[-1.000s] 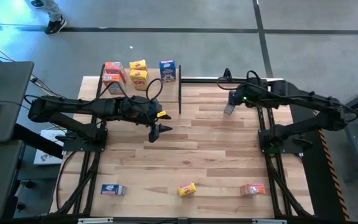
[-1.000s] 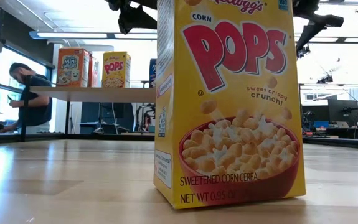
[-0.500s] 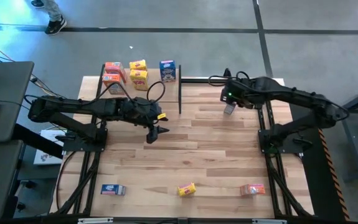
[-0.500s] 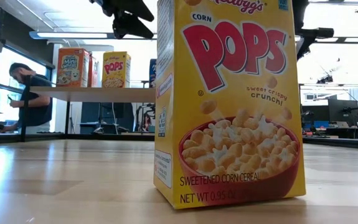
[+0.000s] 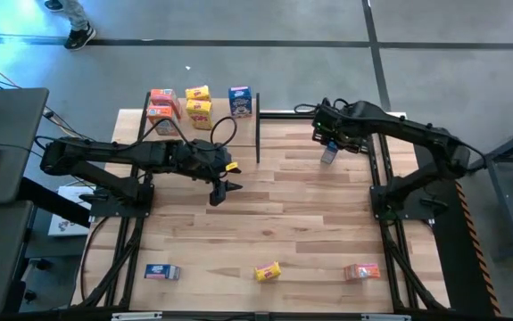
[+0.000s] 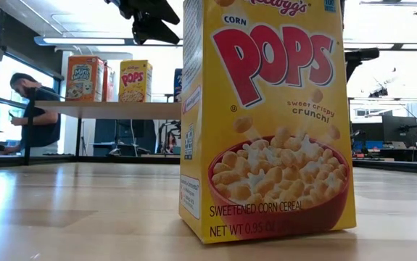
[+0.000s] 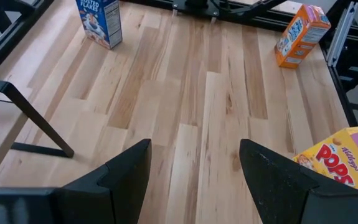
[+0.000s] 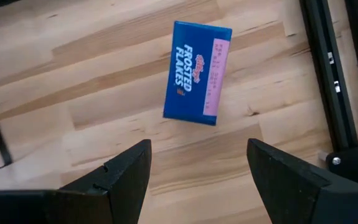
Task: Stack cereal on shelf
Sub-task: Put the top blue cereal box on the shelf aligned with the other blue cereal box
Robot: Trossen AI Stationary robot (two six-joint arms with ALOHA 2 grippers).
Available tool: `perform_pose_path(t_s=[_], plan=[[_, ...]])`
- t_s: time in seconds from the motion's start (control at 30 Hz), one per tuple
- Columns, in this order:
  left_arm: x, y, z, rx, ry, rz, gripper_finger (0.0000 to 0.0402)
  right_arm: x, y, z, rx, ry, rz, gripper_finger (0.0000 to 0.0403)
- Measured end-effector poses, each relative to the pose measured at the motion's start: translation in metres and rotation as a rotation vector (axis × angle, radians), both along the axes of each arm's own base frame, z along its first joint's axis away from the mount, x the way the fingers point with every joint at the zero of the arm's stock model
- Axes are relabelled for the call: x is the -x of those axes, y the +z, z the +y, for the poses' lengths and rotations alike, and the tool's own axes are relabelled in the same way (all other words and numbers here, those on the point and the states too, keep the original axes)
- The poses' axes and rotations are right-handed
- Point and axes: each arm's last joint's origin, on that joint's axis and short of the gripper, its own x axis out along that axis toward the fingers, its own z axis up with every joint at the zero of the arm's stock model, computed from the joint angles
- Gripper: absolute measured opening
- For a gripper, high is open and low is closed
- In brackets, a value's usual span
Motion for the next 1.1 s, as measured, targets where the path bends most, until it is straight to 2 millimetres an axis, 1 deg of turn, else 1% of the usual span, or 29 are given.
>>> perform_pose_path(t_s=[0.47,0.7,1.1], plan=[[0.0,0.0,0.0,-0.001,0.0,0.0,0.0235,-0.001,-0.016,-0.031,-0.036,-0.075,0.026,0.0257],[0.0,0.0,0.0,-0.014,-0.01,0.001,0.0235,-0.003,-0.024,-0.038,-0.052,-0.078,0.048,0.0257],[0.0,0.0,0.0,-0.014,-0.01,0.001,0.0235,-0.014,-0.047,-0.049,-0.108,-0.043,0.115,0.0257]])
